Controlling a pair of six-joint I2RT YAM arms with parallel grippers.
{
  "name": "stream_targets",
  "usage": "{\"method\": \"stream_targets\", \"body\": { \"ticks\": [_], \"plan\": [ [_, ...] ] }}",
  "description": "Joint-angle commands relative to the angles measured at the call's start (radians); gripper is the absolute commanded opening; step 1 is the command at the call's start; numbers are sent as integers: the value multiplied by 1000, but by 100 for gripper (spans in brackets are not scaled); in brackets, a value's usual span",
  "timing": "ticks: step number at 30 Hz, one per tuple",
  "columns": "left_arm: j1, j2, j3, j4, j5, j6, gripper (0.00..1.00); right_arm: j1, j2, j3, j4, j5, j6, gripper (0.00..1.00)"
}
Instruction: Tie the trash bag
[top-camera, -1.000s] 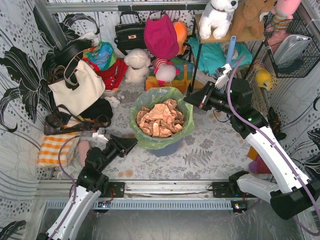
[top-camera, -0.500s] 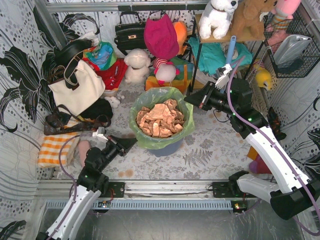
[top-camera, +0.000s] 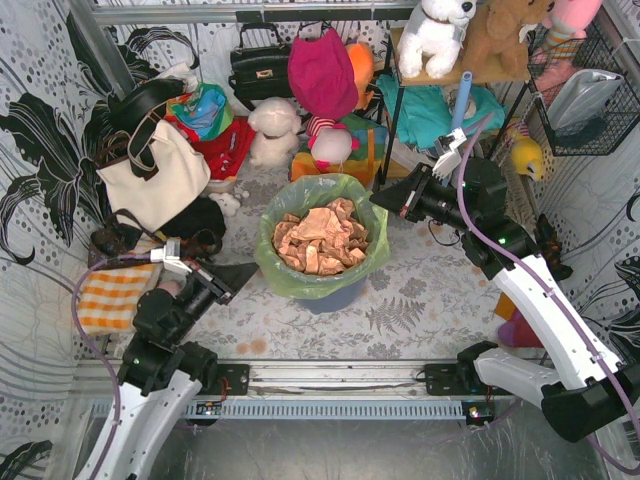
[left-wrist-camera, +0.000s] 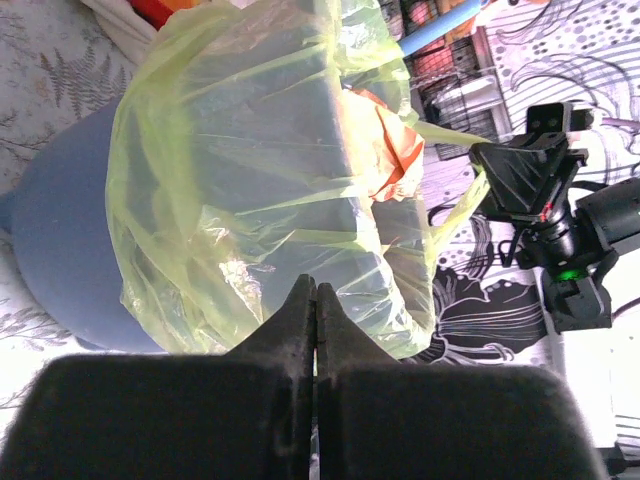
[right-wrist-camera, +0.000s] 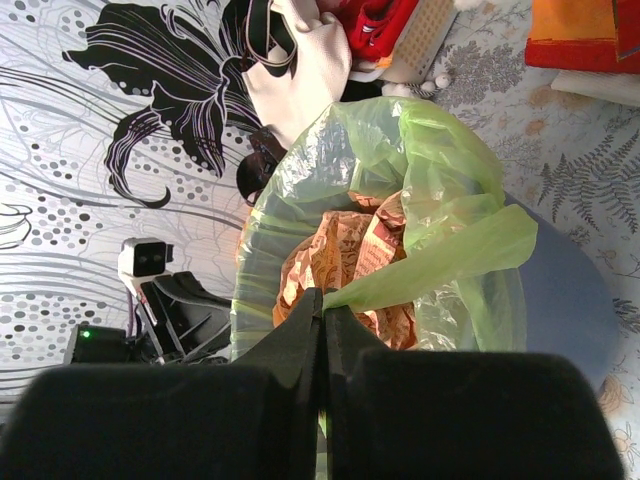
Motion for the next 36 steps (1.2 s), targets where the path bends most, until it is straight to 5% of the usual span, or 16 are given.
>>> {"method": "stream_targets", "body": {
  "ticks": [1,8,14,23,36],
  "plan": [
    [-4,67,103,-69,4,103,0,0,-27,22,46,0,28,0],
    [-4,217,257,-233,-41,163,1,0,-42,8,61,5,29,0],
    [-5,179,135,-168,-14,77,47,-1,-46,-7,57,17,25,0],
    [-5,-8,-134,42,56,-100,49,0,-35,7,57,18,22,0],
    [-4,-47,-382,400,108,-205,53,-1,-31,9,48,20,25,0]
  ]
}}
